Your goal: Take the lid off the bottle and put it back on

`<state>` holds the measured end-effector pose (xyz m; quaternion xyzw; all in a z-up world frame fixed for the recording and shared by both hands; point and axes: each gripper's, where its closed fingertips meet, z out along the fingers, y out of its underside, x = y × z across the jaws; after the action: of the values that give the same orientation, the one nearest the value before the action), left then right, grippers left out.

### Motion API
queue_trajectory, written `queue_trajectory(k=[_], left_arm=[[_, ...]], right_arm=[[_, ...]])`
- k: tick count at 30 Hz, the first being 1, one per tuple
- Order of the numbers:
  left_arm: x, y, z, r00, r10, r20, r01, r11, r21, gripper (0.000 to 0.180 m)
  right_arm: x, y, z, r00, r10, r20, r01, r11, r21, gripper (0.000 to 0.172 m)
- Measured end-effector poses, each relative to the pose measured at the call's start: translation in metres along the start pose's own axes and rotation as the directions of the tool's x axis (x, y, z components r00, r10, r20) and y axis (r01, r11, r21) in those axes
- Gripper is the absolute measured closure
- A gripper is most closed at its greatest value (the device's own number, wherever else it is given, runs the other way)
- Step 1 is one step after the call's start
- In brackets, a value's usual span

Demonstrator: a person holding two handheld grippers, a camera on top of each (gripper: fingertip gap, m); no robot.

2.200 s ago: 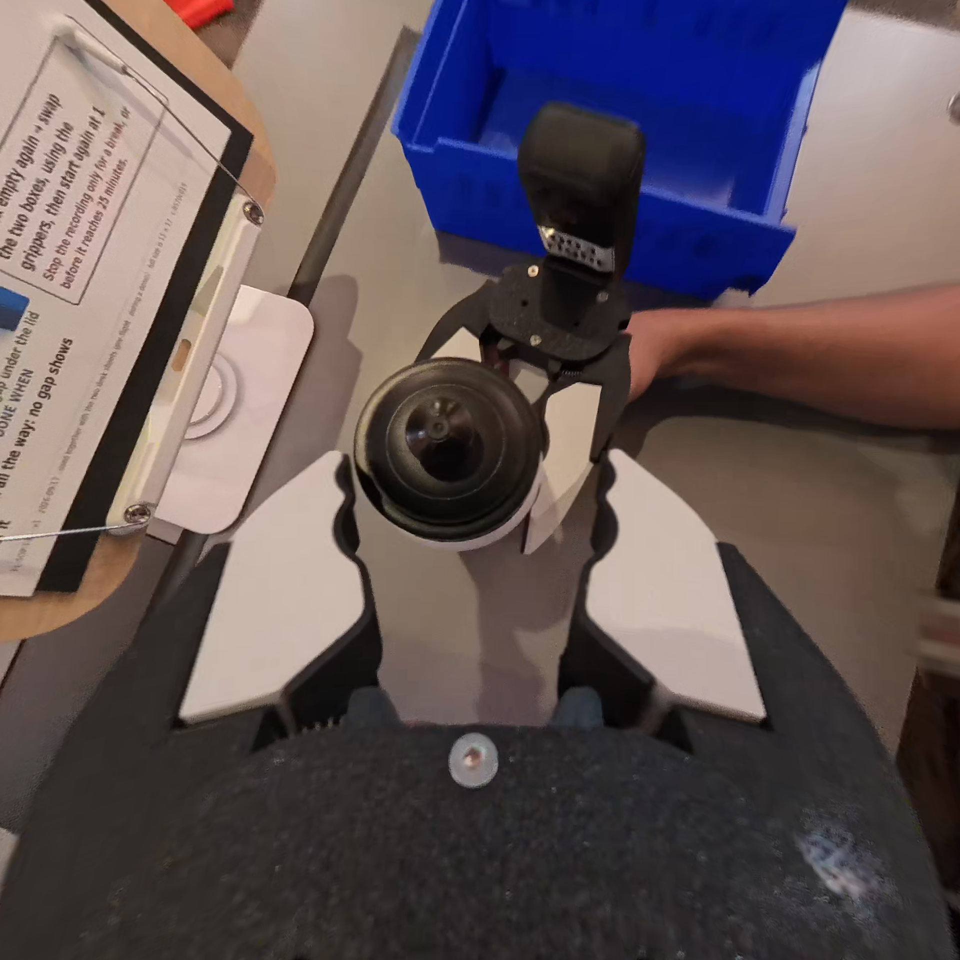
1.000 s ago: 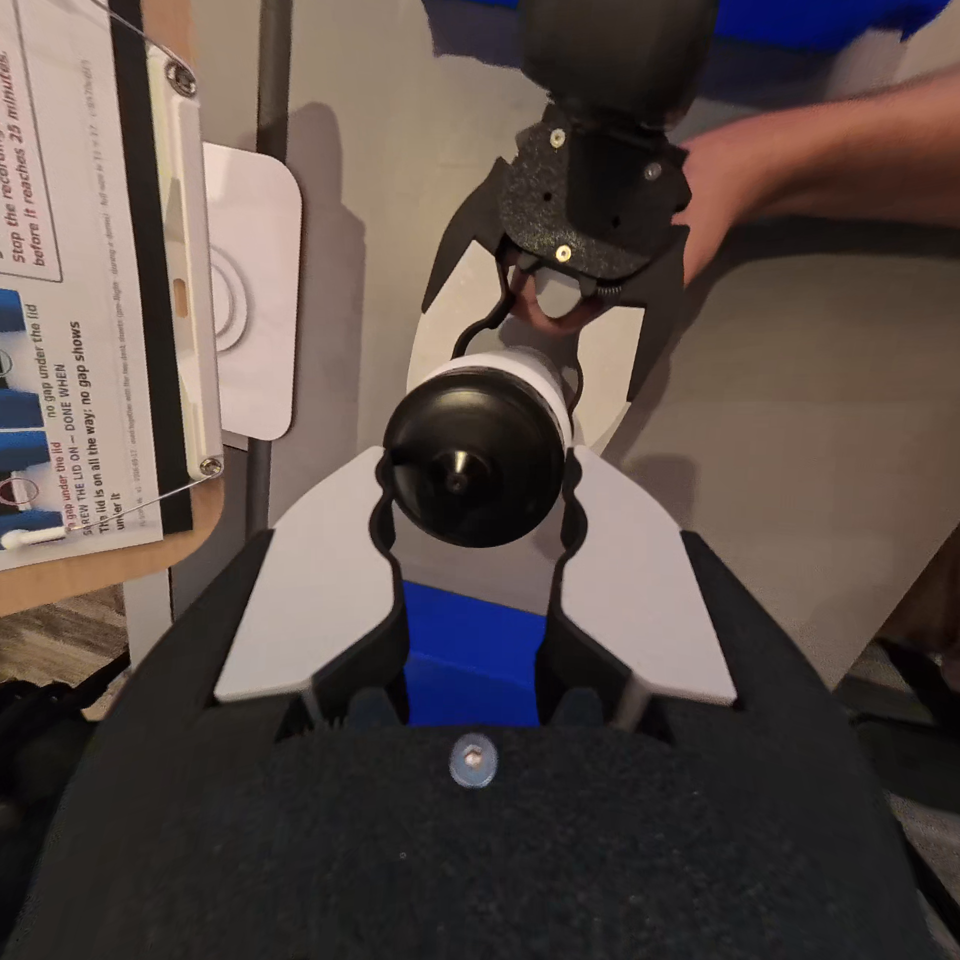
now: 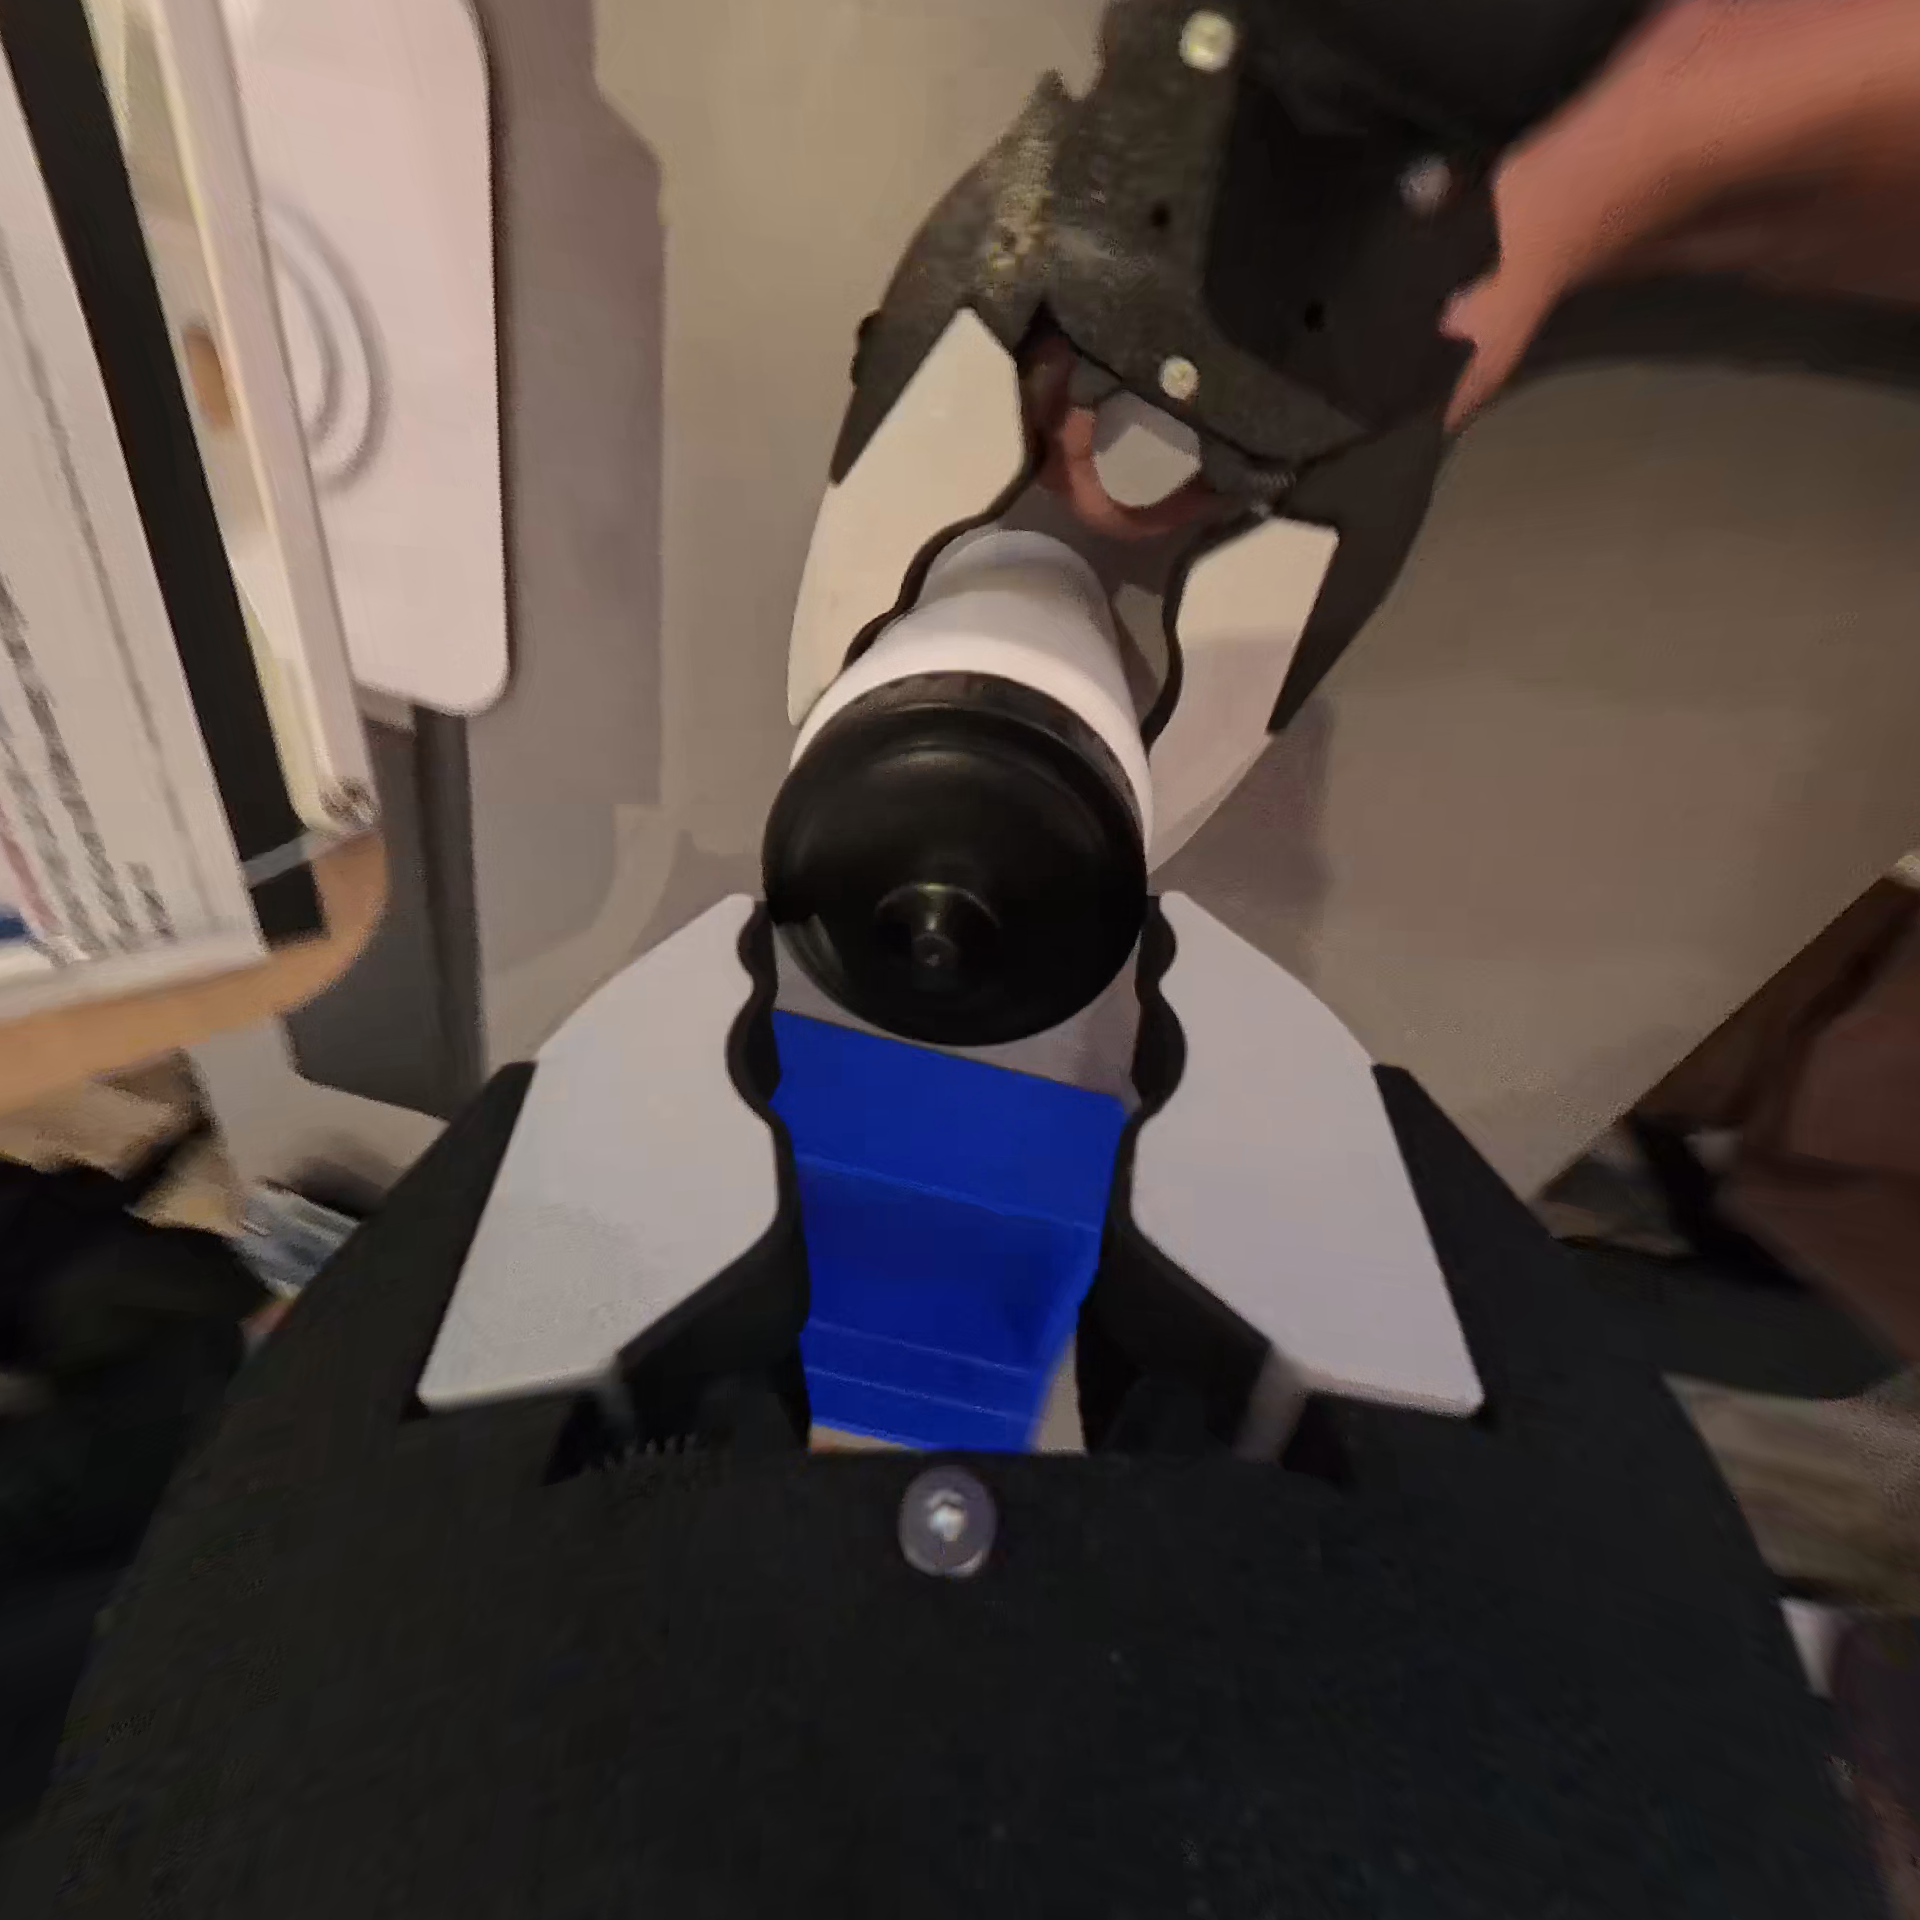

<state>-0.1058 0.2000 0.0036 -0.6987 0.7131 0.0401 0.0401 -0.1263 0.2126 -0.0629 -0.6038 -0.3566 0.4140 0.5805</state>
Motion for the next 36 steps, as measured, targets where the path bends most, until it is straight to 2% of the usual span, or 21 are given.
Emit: queue_trajectory(k=[2,5,9,11,14,16,18,21,22,24,26,29,31,36], left_arm=[[-0.002,0.002,0.000,0.988,0.151,0.020,-0.151,0.988,0.002,0.114],[-0.003,0.004,-0.001,0.978,0.210,0.007,-0.210,0.977,-0.032,0.114],[-0.002,0.011,-0.007,0.988,0.156,0.008,-0.155,0.985,-0.069,0.117],[0.004,0.009,-0.010,0.994,0.107,-0.013,-0.107,0.994,-0.029,0.103],[0.015,0.005,-0.013,0.998,0.054,-0.044,-0.052,0.998,0.041,0.091],[0.015,-0.002,-0.016,0.998,-0.030,-0.046,0.035,0.994,0.102,0.088],[0.007,-0.011,-0.018,0.981,-0.189,-0.044,0.194,0.969,0.151,0.088],[-0.011,-0.011,-0.015,0.872,-0.487,-0.046,0.488,0.861,0.145,0.094],[-0.012,-0.010,-0.013,0.832,-0.550,-0.067,0.554,0.822,0.134,0.097],[-0.008,-0.010,-0.005,0.797,-0.597,-0.086,0.603,0.791,0.099,0.096],[-0.004,-0.006,0.004,0.798,-0.600,-0.055,0.603,0.796,0.059,0.095],[0.001,-0.005,0.010,0.812,-0.583,-0.030,0.584,0.811,0.029,0.107],[0.002,-0.005,0.010,0.837,-0.547,-0.018,0.547,0.837,0.019,0.108],[0.002,0.000,0.010,0.953,-0.300,-0.040,0.298,0.954,-0.043,0.108]], right_arm=[[0.000,0.000,0.000,1.000,0.001,0.002,-0.001,1.000,0.001,0.085],[0.000,0.000,0.002,1.000,0.003,0.001,-0.003,1.000,0.002,0.085],[-0.001,0.000,0.000,1.000,0.003,0.006,-0.003,1.000,0.001,0.085],[-0.001,0.000,0.000,1.000,0.003,0.008,-0.003,1.000,-0.001,0.085],[0.000,0.000,0.000,1.000,0.005,0.007,-0.005,1.000,-0.001,0.085],[0.000,0.000,0.000,1.000,0.007,0.004,-0.007,1.000,0.000,0.085],[0.000,0.000,0.001,1.000,0.008,0.004,-0.008,1.000,-0.001,0.085],[0.000,0.001,0.001,1.000,0.009,0.004,-0.009,1.000,0.000,0.085],[0.000,0.001,0.001,1.000,0.010,0.004,-0.010,1.000,0.000,0.085],[0.000,0.001,0.001,1.000,0.011,0.003,-0.011,1.000,-0.001,0.085],[0.000,0.001,0.001,1.000,0.011,0.003,-0.011,1.000,-0.002,0.085],[0.000,0.001,0.001,1.000,0.011,0.004,-0.011,1.000,-0.003,0.085],[0.000,0.001,0.000,1.000,0.011,0.004,-0.011,1.000,-0.001,0.085],[-0.002,0.001,0.001,1.000,0.013,0.010,-0.013,1.000,0.000,0.085]])
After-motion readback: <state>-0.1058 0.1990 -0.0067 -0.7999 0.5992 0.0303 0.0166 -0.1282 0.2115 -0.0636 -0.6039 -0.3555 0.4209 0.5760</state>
